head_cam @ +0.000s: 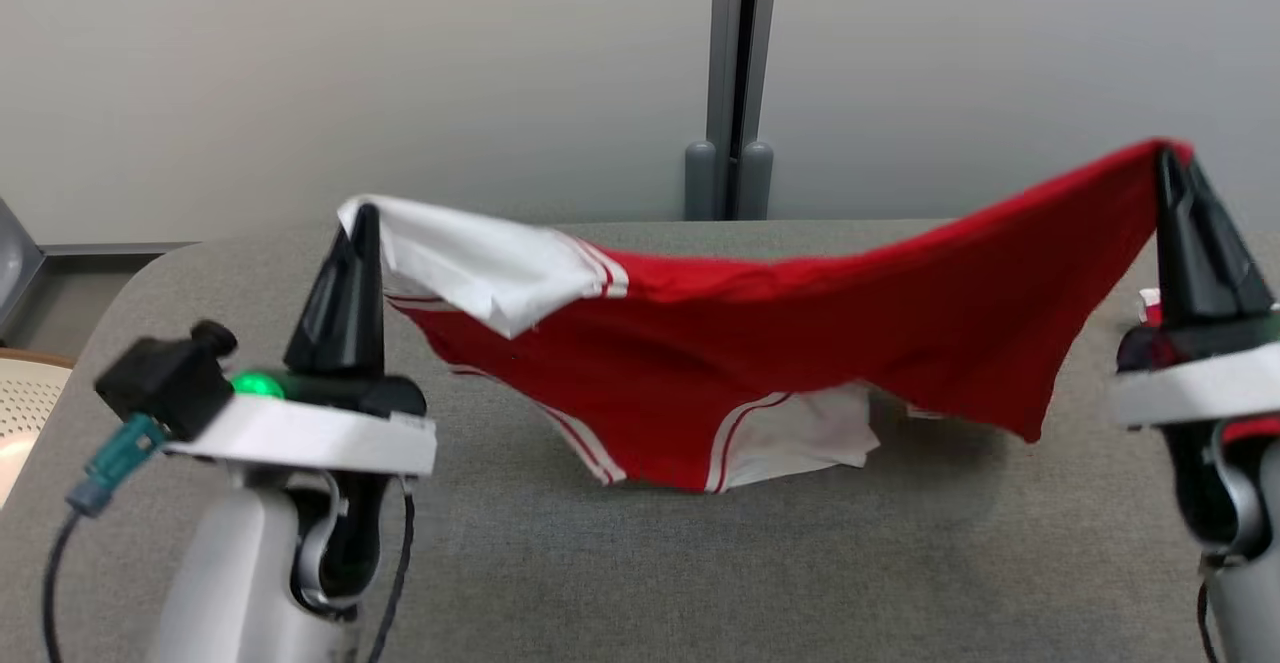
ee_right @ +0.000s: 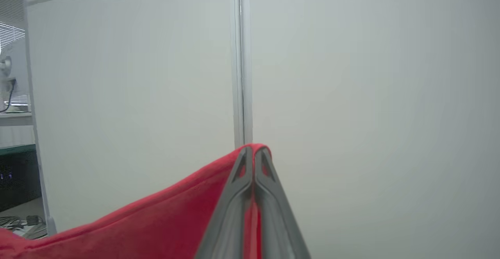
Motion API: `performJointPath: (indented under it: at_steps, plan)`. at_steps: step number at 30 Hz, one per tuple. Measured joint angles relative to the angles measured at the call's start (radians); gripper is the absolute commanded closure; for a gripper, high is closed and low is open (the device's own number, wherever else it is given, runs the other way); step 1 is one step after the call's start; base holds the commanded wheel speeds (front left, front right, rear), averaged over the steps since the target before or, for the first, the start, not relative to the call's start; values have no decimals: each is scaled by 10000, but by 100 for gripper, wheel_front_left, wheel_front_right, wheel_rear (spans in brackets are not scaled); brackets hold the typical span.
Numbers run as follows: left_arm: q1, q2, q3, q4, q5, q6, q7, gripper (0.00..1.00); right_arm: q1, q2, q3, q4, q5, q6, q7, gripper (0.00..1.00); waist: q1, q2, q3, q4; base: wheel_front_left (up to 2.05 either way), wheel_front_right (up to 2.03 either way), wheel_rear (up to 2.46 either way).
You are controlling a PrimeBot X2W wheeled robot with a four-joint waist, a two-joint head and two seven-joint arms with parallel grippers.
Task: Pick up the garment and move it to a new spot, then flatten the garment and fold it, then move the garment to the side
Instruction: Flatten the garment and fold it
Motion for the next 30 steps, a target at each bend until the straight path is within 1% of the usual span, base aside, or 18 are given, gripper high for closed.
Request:
performJointPath:
  at_steps: [3,5,8,9,12,15,17,19,21,24,27,29,30]
  plan:
    - [-774,2,176,-1081,-389,144,523,100,-1106,-552,330,-506,-84,0,407,100,0,0,-143,11,0,0,0]
    - [-1313,-4,272,-1883,-802,265,945,100,-1927,-713,596,-788,-155,0,600,100,0,0,-243,-19,0,0,0]
    - [-2057,-12,357,-2884,-1170,581,1524,100,-2998,-771,698,-1116,-295,0,865,100,0,0,-407,-58,0,0,0]
    - [-2518,-8,420,-3402,-1239,828,1866,100,-3510,-736,633,-1296,-483,0,1037,100,0,0,-512,-75,0,0,0]
    - [-3030,130,497,-3896,-1220,1129,2341,100,-3931,-525,347,-1532,-748,0,1419,100,0,0,-644,-94,0,0,0]
    - [-3303,364,677,-4163,-1114,1400,2656,100,-4029,-456,169,-1599,-1151,0,2201,100,0,0,-687,-141,0,0,0]
    - [-3327,533,756,-4188,-1162,1547,3099,100,-4012,-351,52,-1636,-1361,0,2715,100,0,0,-610,-180,0,0,0]
    - [-3297,535,842,-4153,-1356,1655,3315,100,-3978,-324,44,-1601,-1392,0,2936,100,-1,0,-501,-189,0,0,0]
    - [-3292,579,840,-4052,-1373,1661,3423,100,-3893,-362,111,-1486,-1402,0,3133,100,0,0,-348,-186,0,0,0]
    - [-3415,637,874,-3705,-1471,1678,3609,100,-3976,-487,341,-995,-1296,2,3405,100,0,0,-4,-182,0,0,0]
    - [-4317,1003,972,-3070,-1306,1595,3567,100,-5016,-583,397,-303,-1116,0,3501,100,0,1,586,-197,0,0,0]
    - [-5237,1302,1005,-2213,-1060,1379,3304,100,-6062,-631,646,314,-1087,0,3390,100,0,0,1110,-198,0,0,0]
    - [-5770,1365,1051,-1741,-1028,1306,3160,100,-6636,-646,803,652,-1072,0,3315,100,0,0,1388,-198,0,0,0]
